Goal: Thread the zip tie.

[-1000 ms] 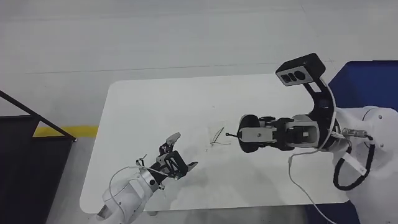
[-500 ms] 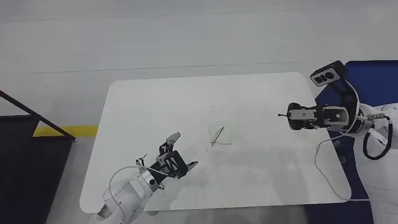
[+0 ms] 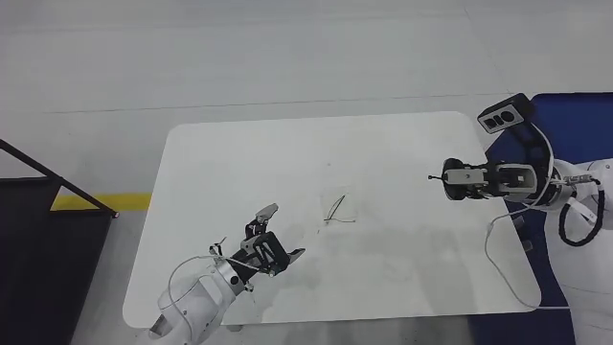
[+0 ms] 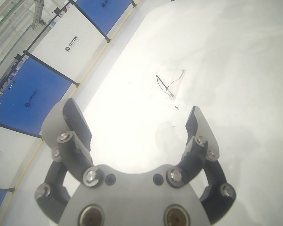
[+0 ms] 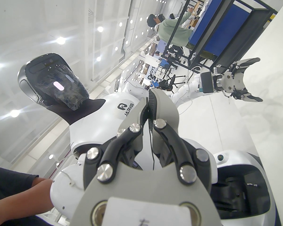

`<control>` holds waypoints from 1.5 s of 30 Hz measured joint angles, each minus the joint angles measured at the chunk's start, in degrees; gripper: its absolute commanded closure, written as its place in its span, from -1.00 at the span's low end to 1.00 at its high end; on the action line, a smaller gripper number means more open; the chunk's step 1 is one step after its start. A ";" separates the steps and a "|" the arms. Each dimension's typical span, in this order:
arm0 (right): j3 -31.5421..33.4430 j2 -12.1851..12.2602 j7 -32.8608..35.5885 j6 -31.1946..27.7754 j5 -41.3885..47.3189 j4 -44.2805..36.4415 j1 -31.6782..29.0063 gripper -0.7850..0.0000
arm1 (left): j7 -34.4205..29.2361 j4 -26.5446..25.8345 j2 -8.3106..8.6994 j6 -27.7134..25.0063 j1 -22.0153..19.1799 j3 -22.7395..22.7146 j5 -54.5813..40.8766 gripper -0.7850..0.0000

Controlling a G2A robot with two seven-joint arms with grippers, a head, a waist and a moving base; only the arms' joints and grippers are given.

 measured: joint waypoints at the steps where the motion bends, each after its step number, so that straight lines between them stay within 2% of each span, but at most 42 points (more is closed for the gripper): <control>1: 0.00 0.00 0.00 0.00 0.00 0.00 0.00 1.00 | 0.00 0.00 0.00 0.00 0.00 0.00 0.00 -1.00; 5: 0.23 0.28 -0.66 1.08 -1.86 0.33 0.08 1.00 | 0.00 0.00 0.00 0.00 0.00 0.00 0.00 -1.00; 9: 2.81 1.56 1.26 4.62 -3.19 8.10 4.05 1.00 | -1.21 -1.19 -0.54 -1.55 -1.27 2.20 -3.51 -1.00; 13: 1.75 3.80 1.20 5.79 -3.20 17.19 9.85 1.00 | -8.94 -2.04 -2.32 -1.65 -7.26 8.86 -8.19 -1.00; 16: -0.86 4.96 1.20 4.15 -3.04 18.93 11.86 1.00 | -14.22 -0.93 -3.48 -0.49 -11.69 12.49 -13.10 -1.00; 26: -0.78 4.94 1.20 4.17 -3.00 18.84 11.79 1.00 | -14.10 -0.45 -3.59 -1.72 -10.91 12.54 -13.02 -1.00; 29: -0.78 4.94 1.20 4.17 -3.00 18.84 11.79 1.00 | -17.63 0.76 -4.65 -5.73 -14.91 13.85 -22.58 -1.00; 31: -0.78 4.94 1.20 4.17 -3.00 18.84 11.79 1.00 | -23.65 2.30 -5.95 -6.91 -20.49 16.50 -28.80 -1.00; 35: -0.78 4.94 1.20 4.17 -3.00 18.84 11.79 1.00 | -33.39 6.97 -9.78 -0.57 -32.05 24.27 -36.78 -1.00; 38: -0.78 4.94 1.20 4.17 -3.00 18.84 11.79 1.00 | -39.55 12.93 -12.87 4.71 -39.40 29.22 -43.11 -1.00; 40: -0.78 4.94 1.20 4.17 -3.00 18.84 11.79 1.00 | -43.33 14.66 -13.34 5.54 -41.05 30.08 -46.80 -1.00; 45: -0.78 4.94 1.20 4.17 -3.00 18.84 11.79 1.00 | -40.95 13.97 -13.22 5.33 -40.40 29.80 -44.43 -1.00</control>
